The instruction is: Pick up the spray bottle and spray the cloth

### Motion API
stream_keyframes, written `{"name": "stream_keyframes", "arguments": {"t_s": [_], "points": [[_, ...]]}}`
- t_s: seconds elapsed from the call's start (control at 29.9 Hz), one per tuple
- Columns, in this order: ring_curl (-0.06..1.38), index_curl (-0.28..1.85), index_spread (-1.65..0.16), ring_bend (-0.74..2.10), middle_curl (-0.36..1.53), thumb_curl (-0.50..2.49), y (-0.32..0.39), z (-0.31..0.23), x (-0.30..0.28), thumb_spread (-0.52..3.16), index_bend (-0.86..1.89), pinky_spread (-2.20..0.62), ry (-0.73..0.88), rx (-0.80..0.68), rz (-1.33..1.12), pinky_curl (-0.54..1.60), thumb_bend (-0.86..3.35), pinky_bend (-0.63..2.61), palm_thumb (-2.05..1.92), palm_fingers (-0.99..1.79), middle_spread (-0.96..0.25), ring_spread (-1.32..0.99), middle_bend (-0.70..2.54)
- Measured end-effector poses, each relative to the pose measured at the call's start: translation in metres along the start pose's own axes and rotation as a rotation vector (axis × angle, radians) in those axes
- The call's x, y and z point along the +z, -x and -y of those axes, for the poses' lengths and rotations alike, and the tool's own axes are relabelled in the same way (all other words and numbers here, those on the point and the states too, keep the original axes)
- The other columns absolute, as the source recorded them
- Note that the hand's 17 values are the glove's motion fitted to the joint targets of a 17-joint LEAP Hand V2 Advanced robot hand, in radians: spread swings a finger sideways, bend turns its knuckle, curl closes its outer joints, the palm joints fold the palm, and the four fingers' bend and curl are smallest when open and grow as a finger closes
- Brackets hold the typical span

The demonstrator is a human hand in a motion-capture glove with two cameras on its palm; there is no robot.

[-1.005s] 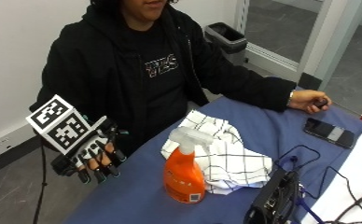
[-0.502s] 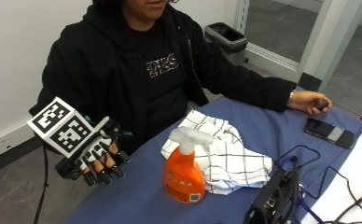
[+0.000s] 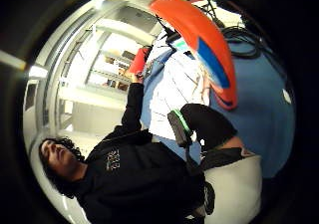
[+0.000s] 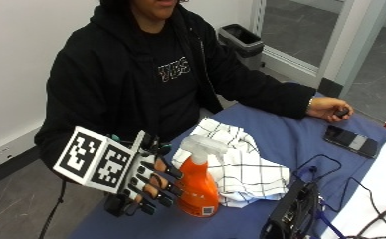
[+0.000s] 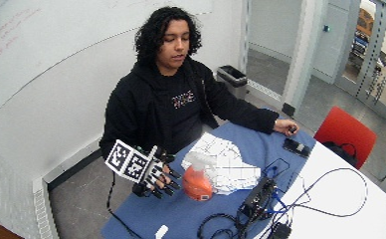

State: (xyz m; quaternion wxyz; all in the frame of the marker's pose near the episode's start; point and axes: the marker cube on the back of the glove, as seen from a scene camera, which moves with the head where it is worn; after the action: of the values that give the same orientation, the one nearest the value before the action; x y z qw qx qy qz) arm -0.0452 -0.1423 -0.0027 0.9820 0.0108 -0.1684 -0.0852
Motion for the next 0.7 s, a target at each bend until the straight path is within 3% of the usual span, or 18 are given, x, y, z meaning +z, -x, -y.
{"name": "stream_keyframes", "arguments": {"t_s": [0.3,0.7], "points": [[0.28,0.18,-0.34,0.47,0.30,0.27,0.003,0.047,-0.005,1.09,0.12,0.24,0.079,-0.114,0.497,0.30,0.07,0.37,0.59,0.52,-0.02,-0.03,0.32],[0.31,0.28,-0.26,0.45,0.35,0.35,0.023,0.080,0.009,1.05,0.20,0.17,0.041,-0.101,0.879,0.27,0.10,0.19,0.81,0.92,-0.02,-0.08,0.38]]}}
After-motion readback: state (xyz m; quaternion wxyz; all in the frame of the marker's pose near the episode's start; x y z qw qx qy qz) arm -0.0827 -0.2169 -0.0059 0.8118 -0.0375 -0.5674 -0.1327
